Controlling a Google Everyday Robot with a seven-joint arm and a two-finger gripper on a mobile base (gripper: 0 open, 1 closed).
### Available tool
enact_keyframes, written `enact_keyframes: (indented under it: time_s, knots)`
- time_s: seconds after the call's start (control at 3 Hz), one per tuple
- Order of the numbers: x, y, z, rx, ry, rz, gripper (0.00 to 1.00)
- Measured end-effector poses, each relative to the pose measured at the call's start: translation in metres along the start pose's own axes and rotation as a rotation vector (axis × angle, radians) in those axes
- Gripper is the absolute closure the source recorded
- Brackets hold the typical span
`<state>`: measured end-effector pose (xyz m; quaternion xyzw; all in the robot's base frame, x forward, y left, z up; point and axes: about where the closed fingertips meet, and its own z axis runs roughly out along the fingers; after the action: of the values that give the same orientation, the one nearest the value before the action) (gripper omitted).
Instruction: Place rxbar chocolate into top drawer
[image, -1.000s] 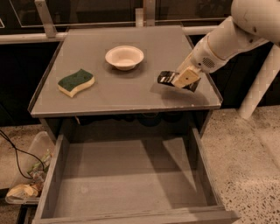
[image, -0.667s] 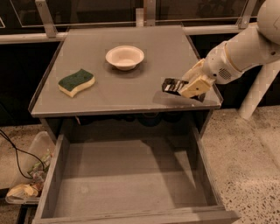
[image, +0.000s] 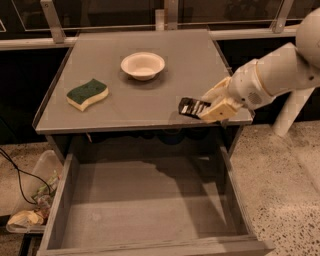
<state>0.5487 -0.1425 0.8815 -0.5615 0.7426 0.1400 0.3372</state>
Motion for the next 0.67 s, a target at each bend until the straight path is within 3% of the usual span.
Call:
enact_keyframes:
  time_s: [0.33, 0.67]
  knots:
    - [-0.007, 0.060, 0.016, -0.034, -0.149, -0.032, 1.00]
    - [0.004, 0.117, 0.027, -0.060, -0.258, -0.040, 1.00]
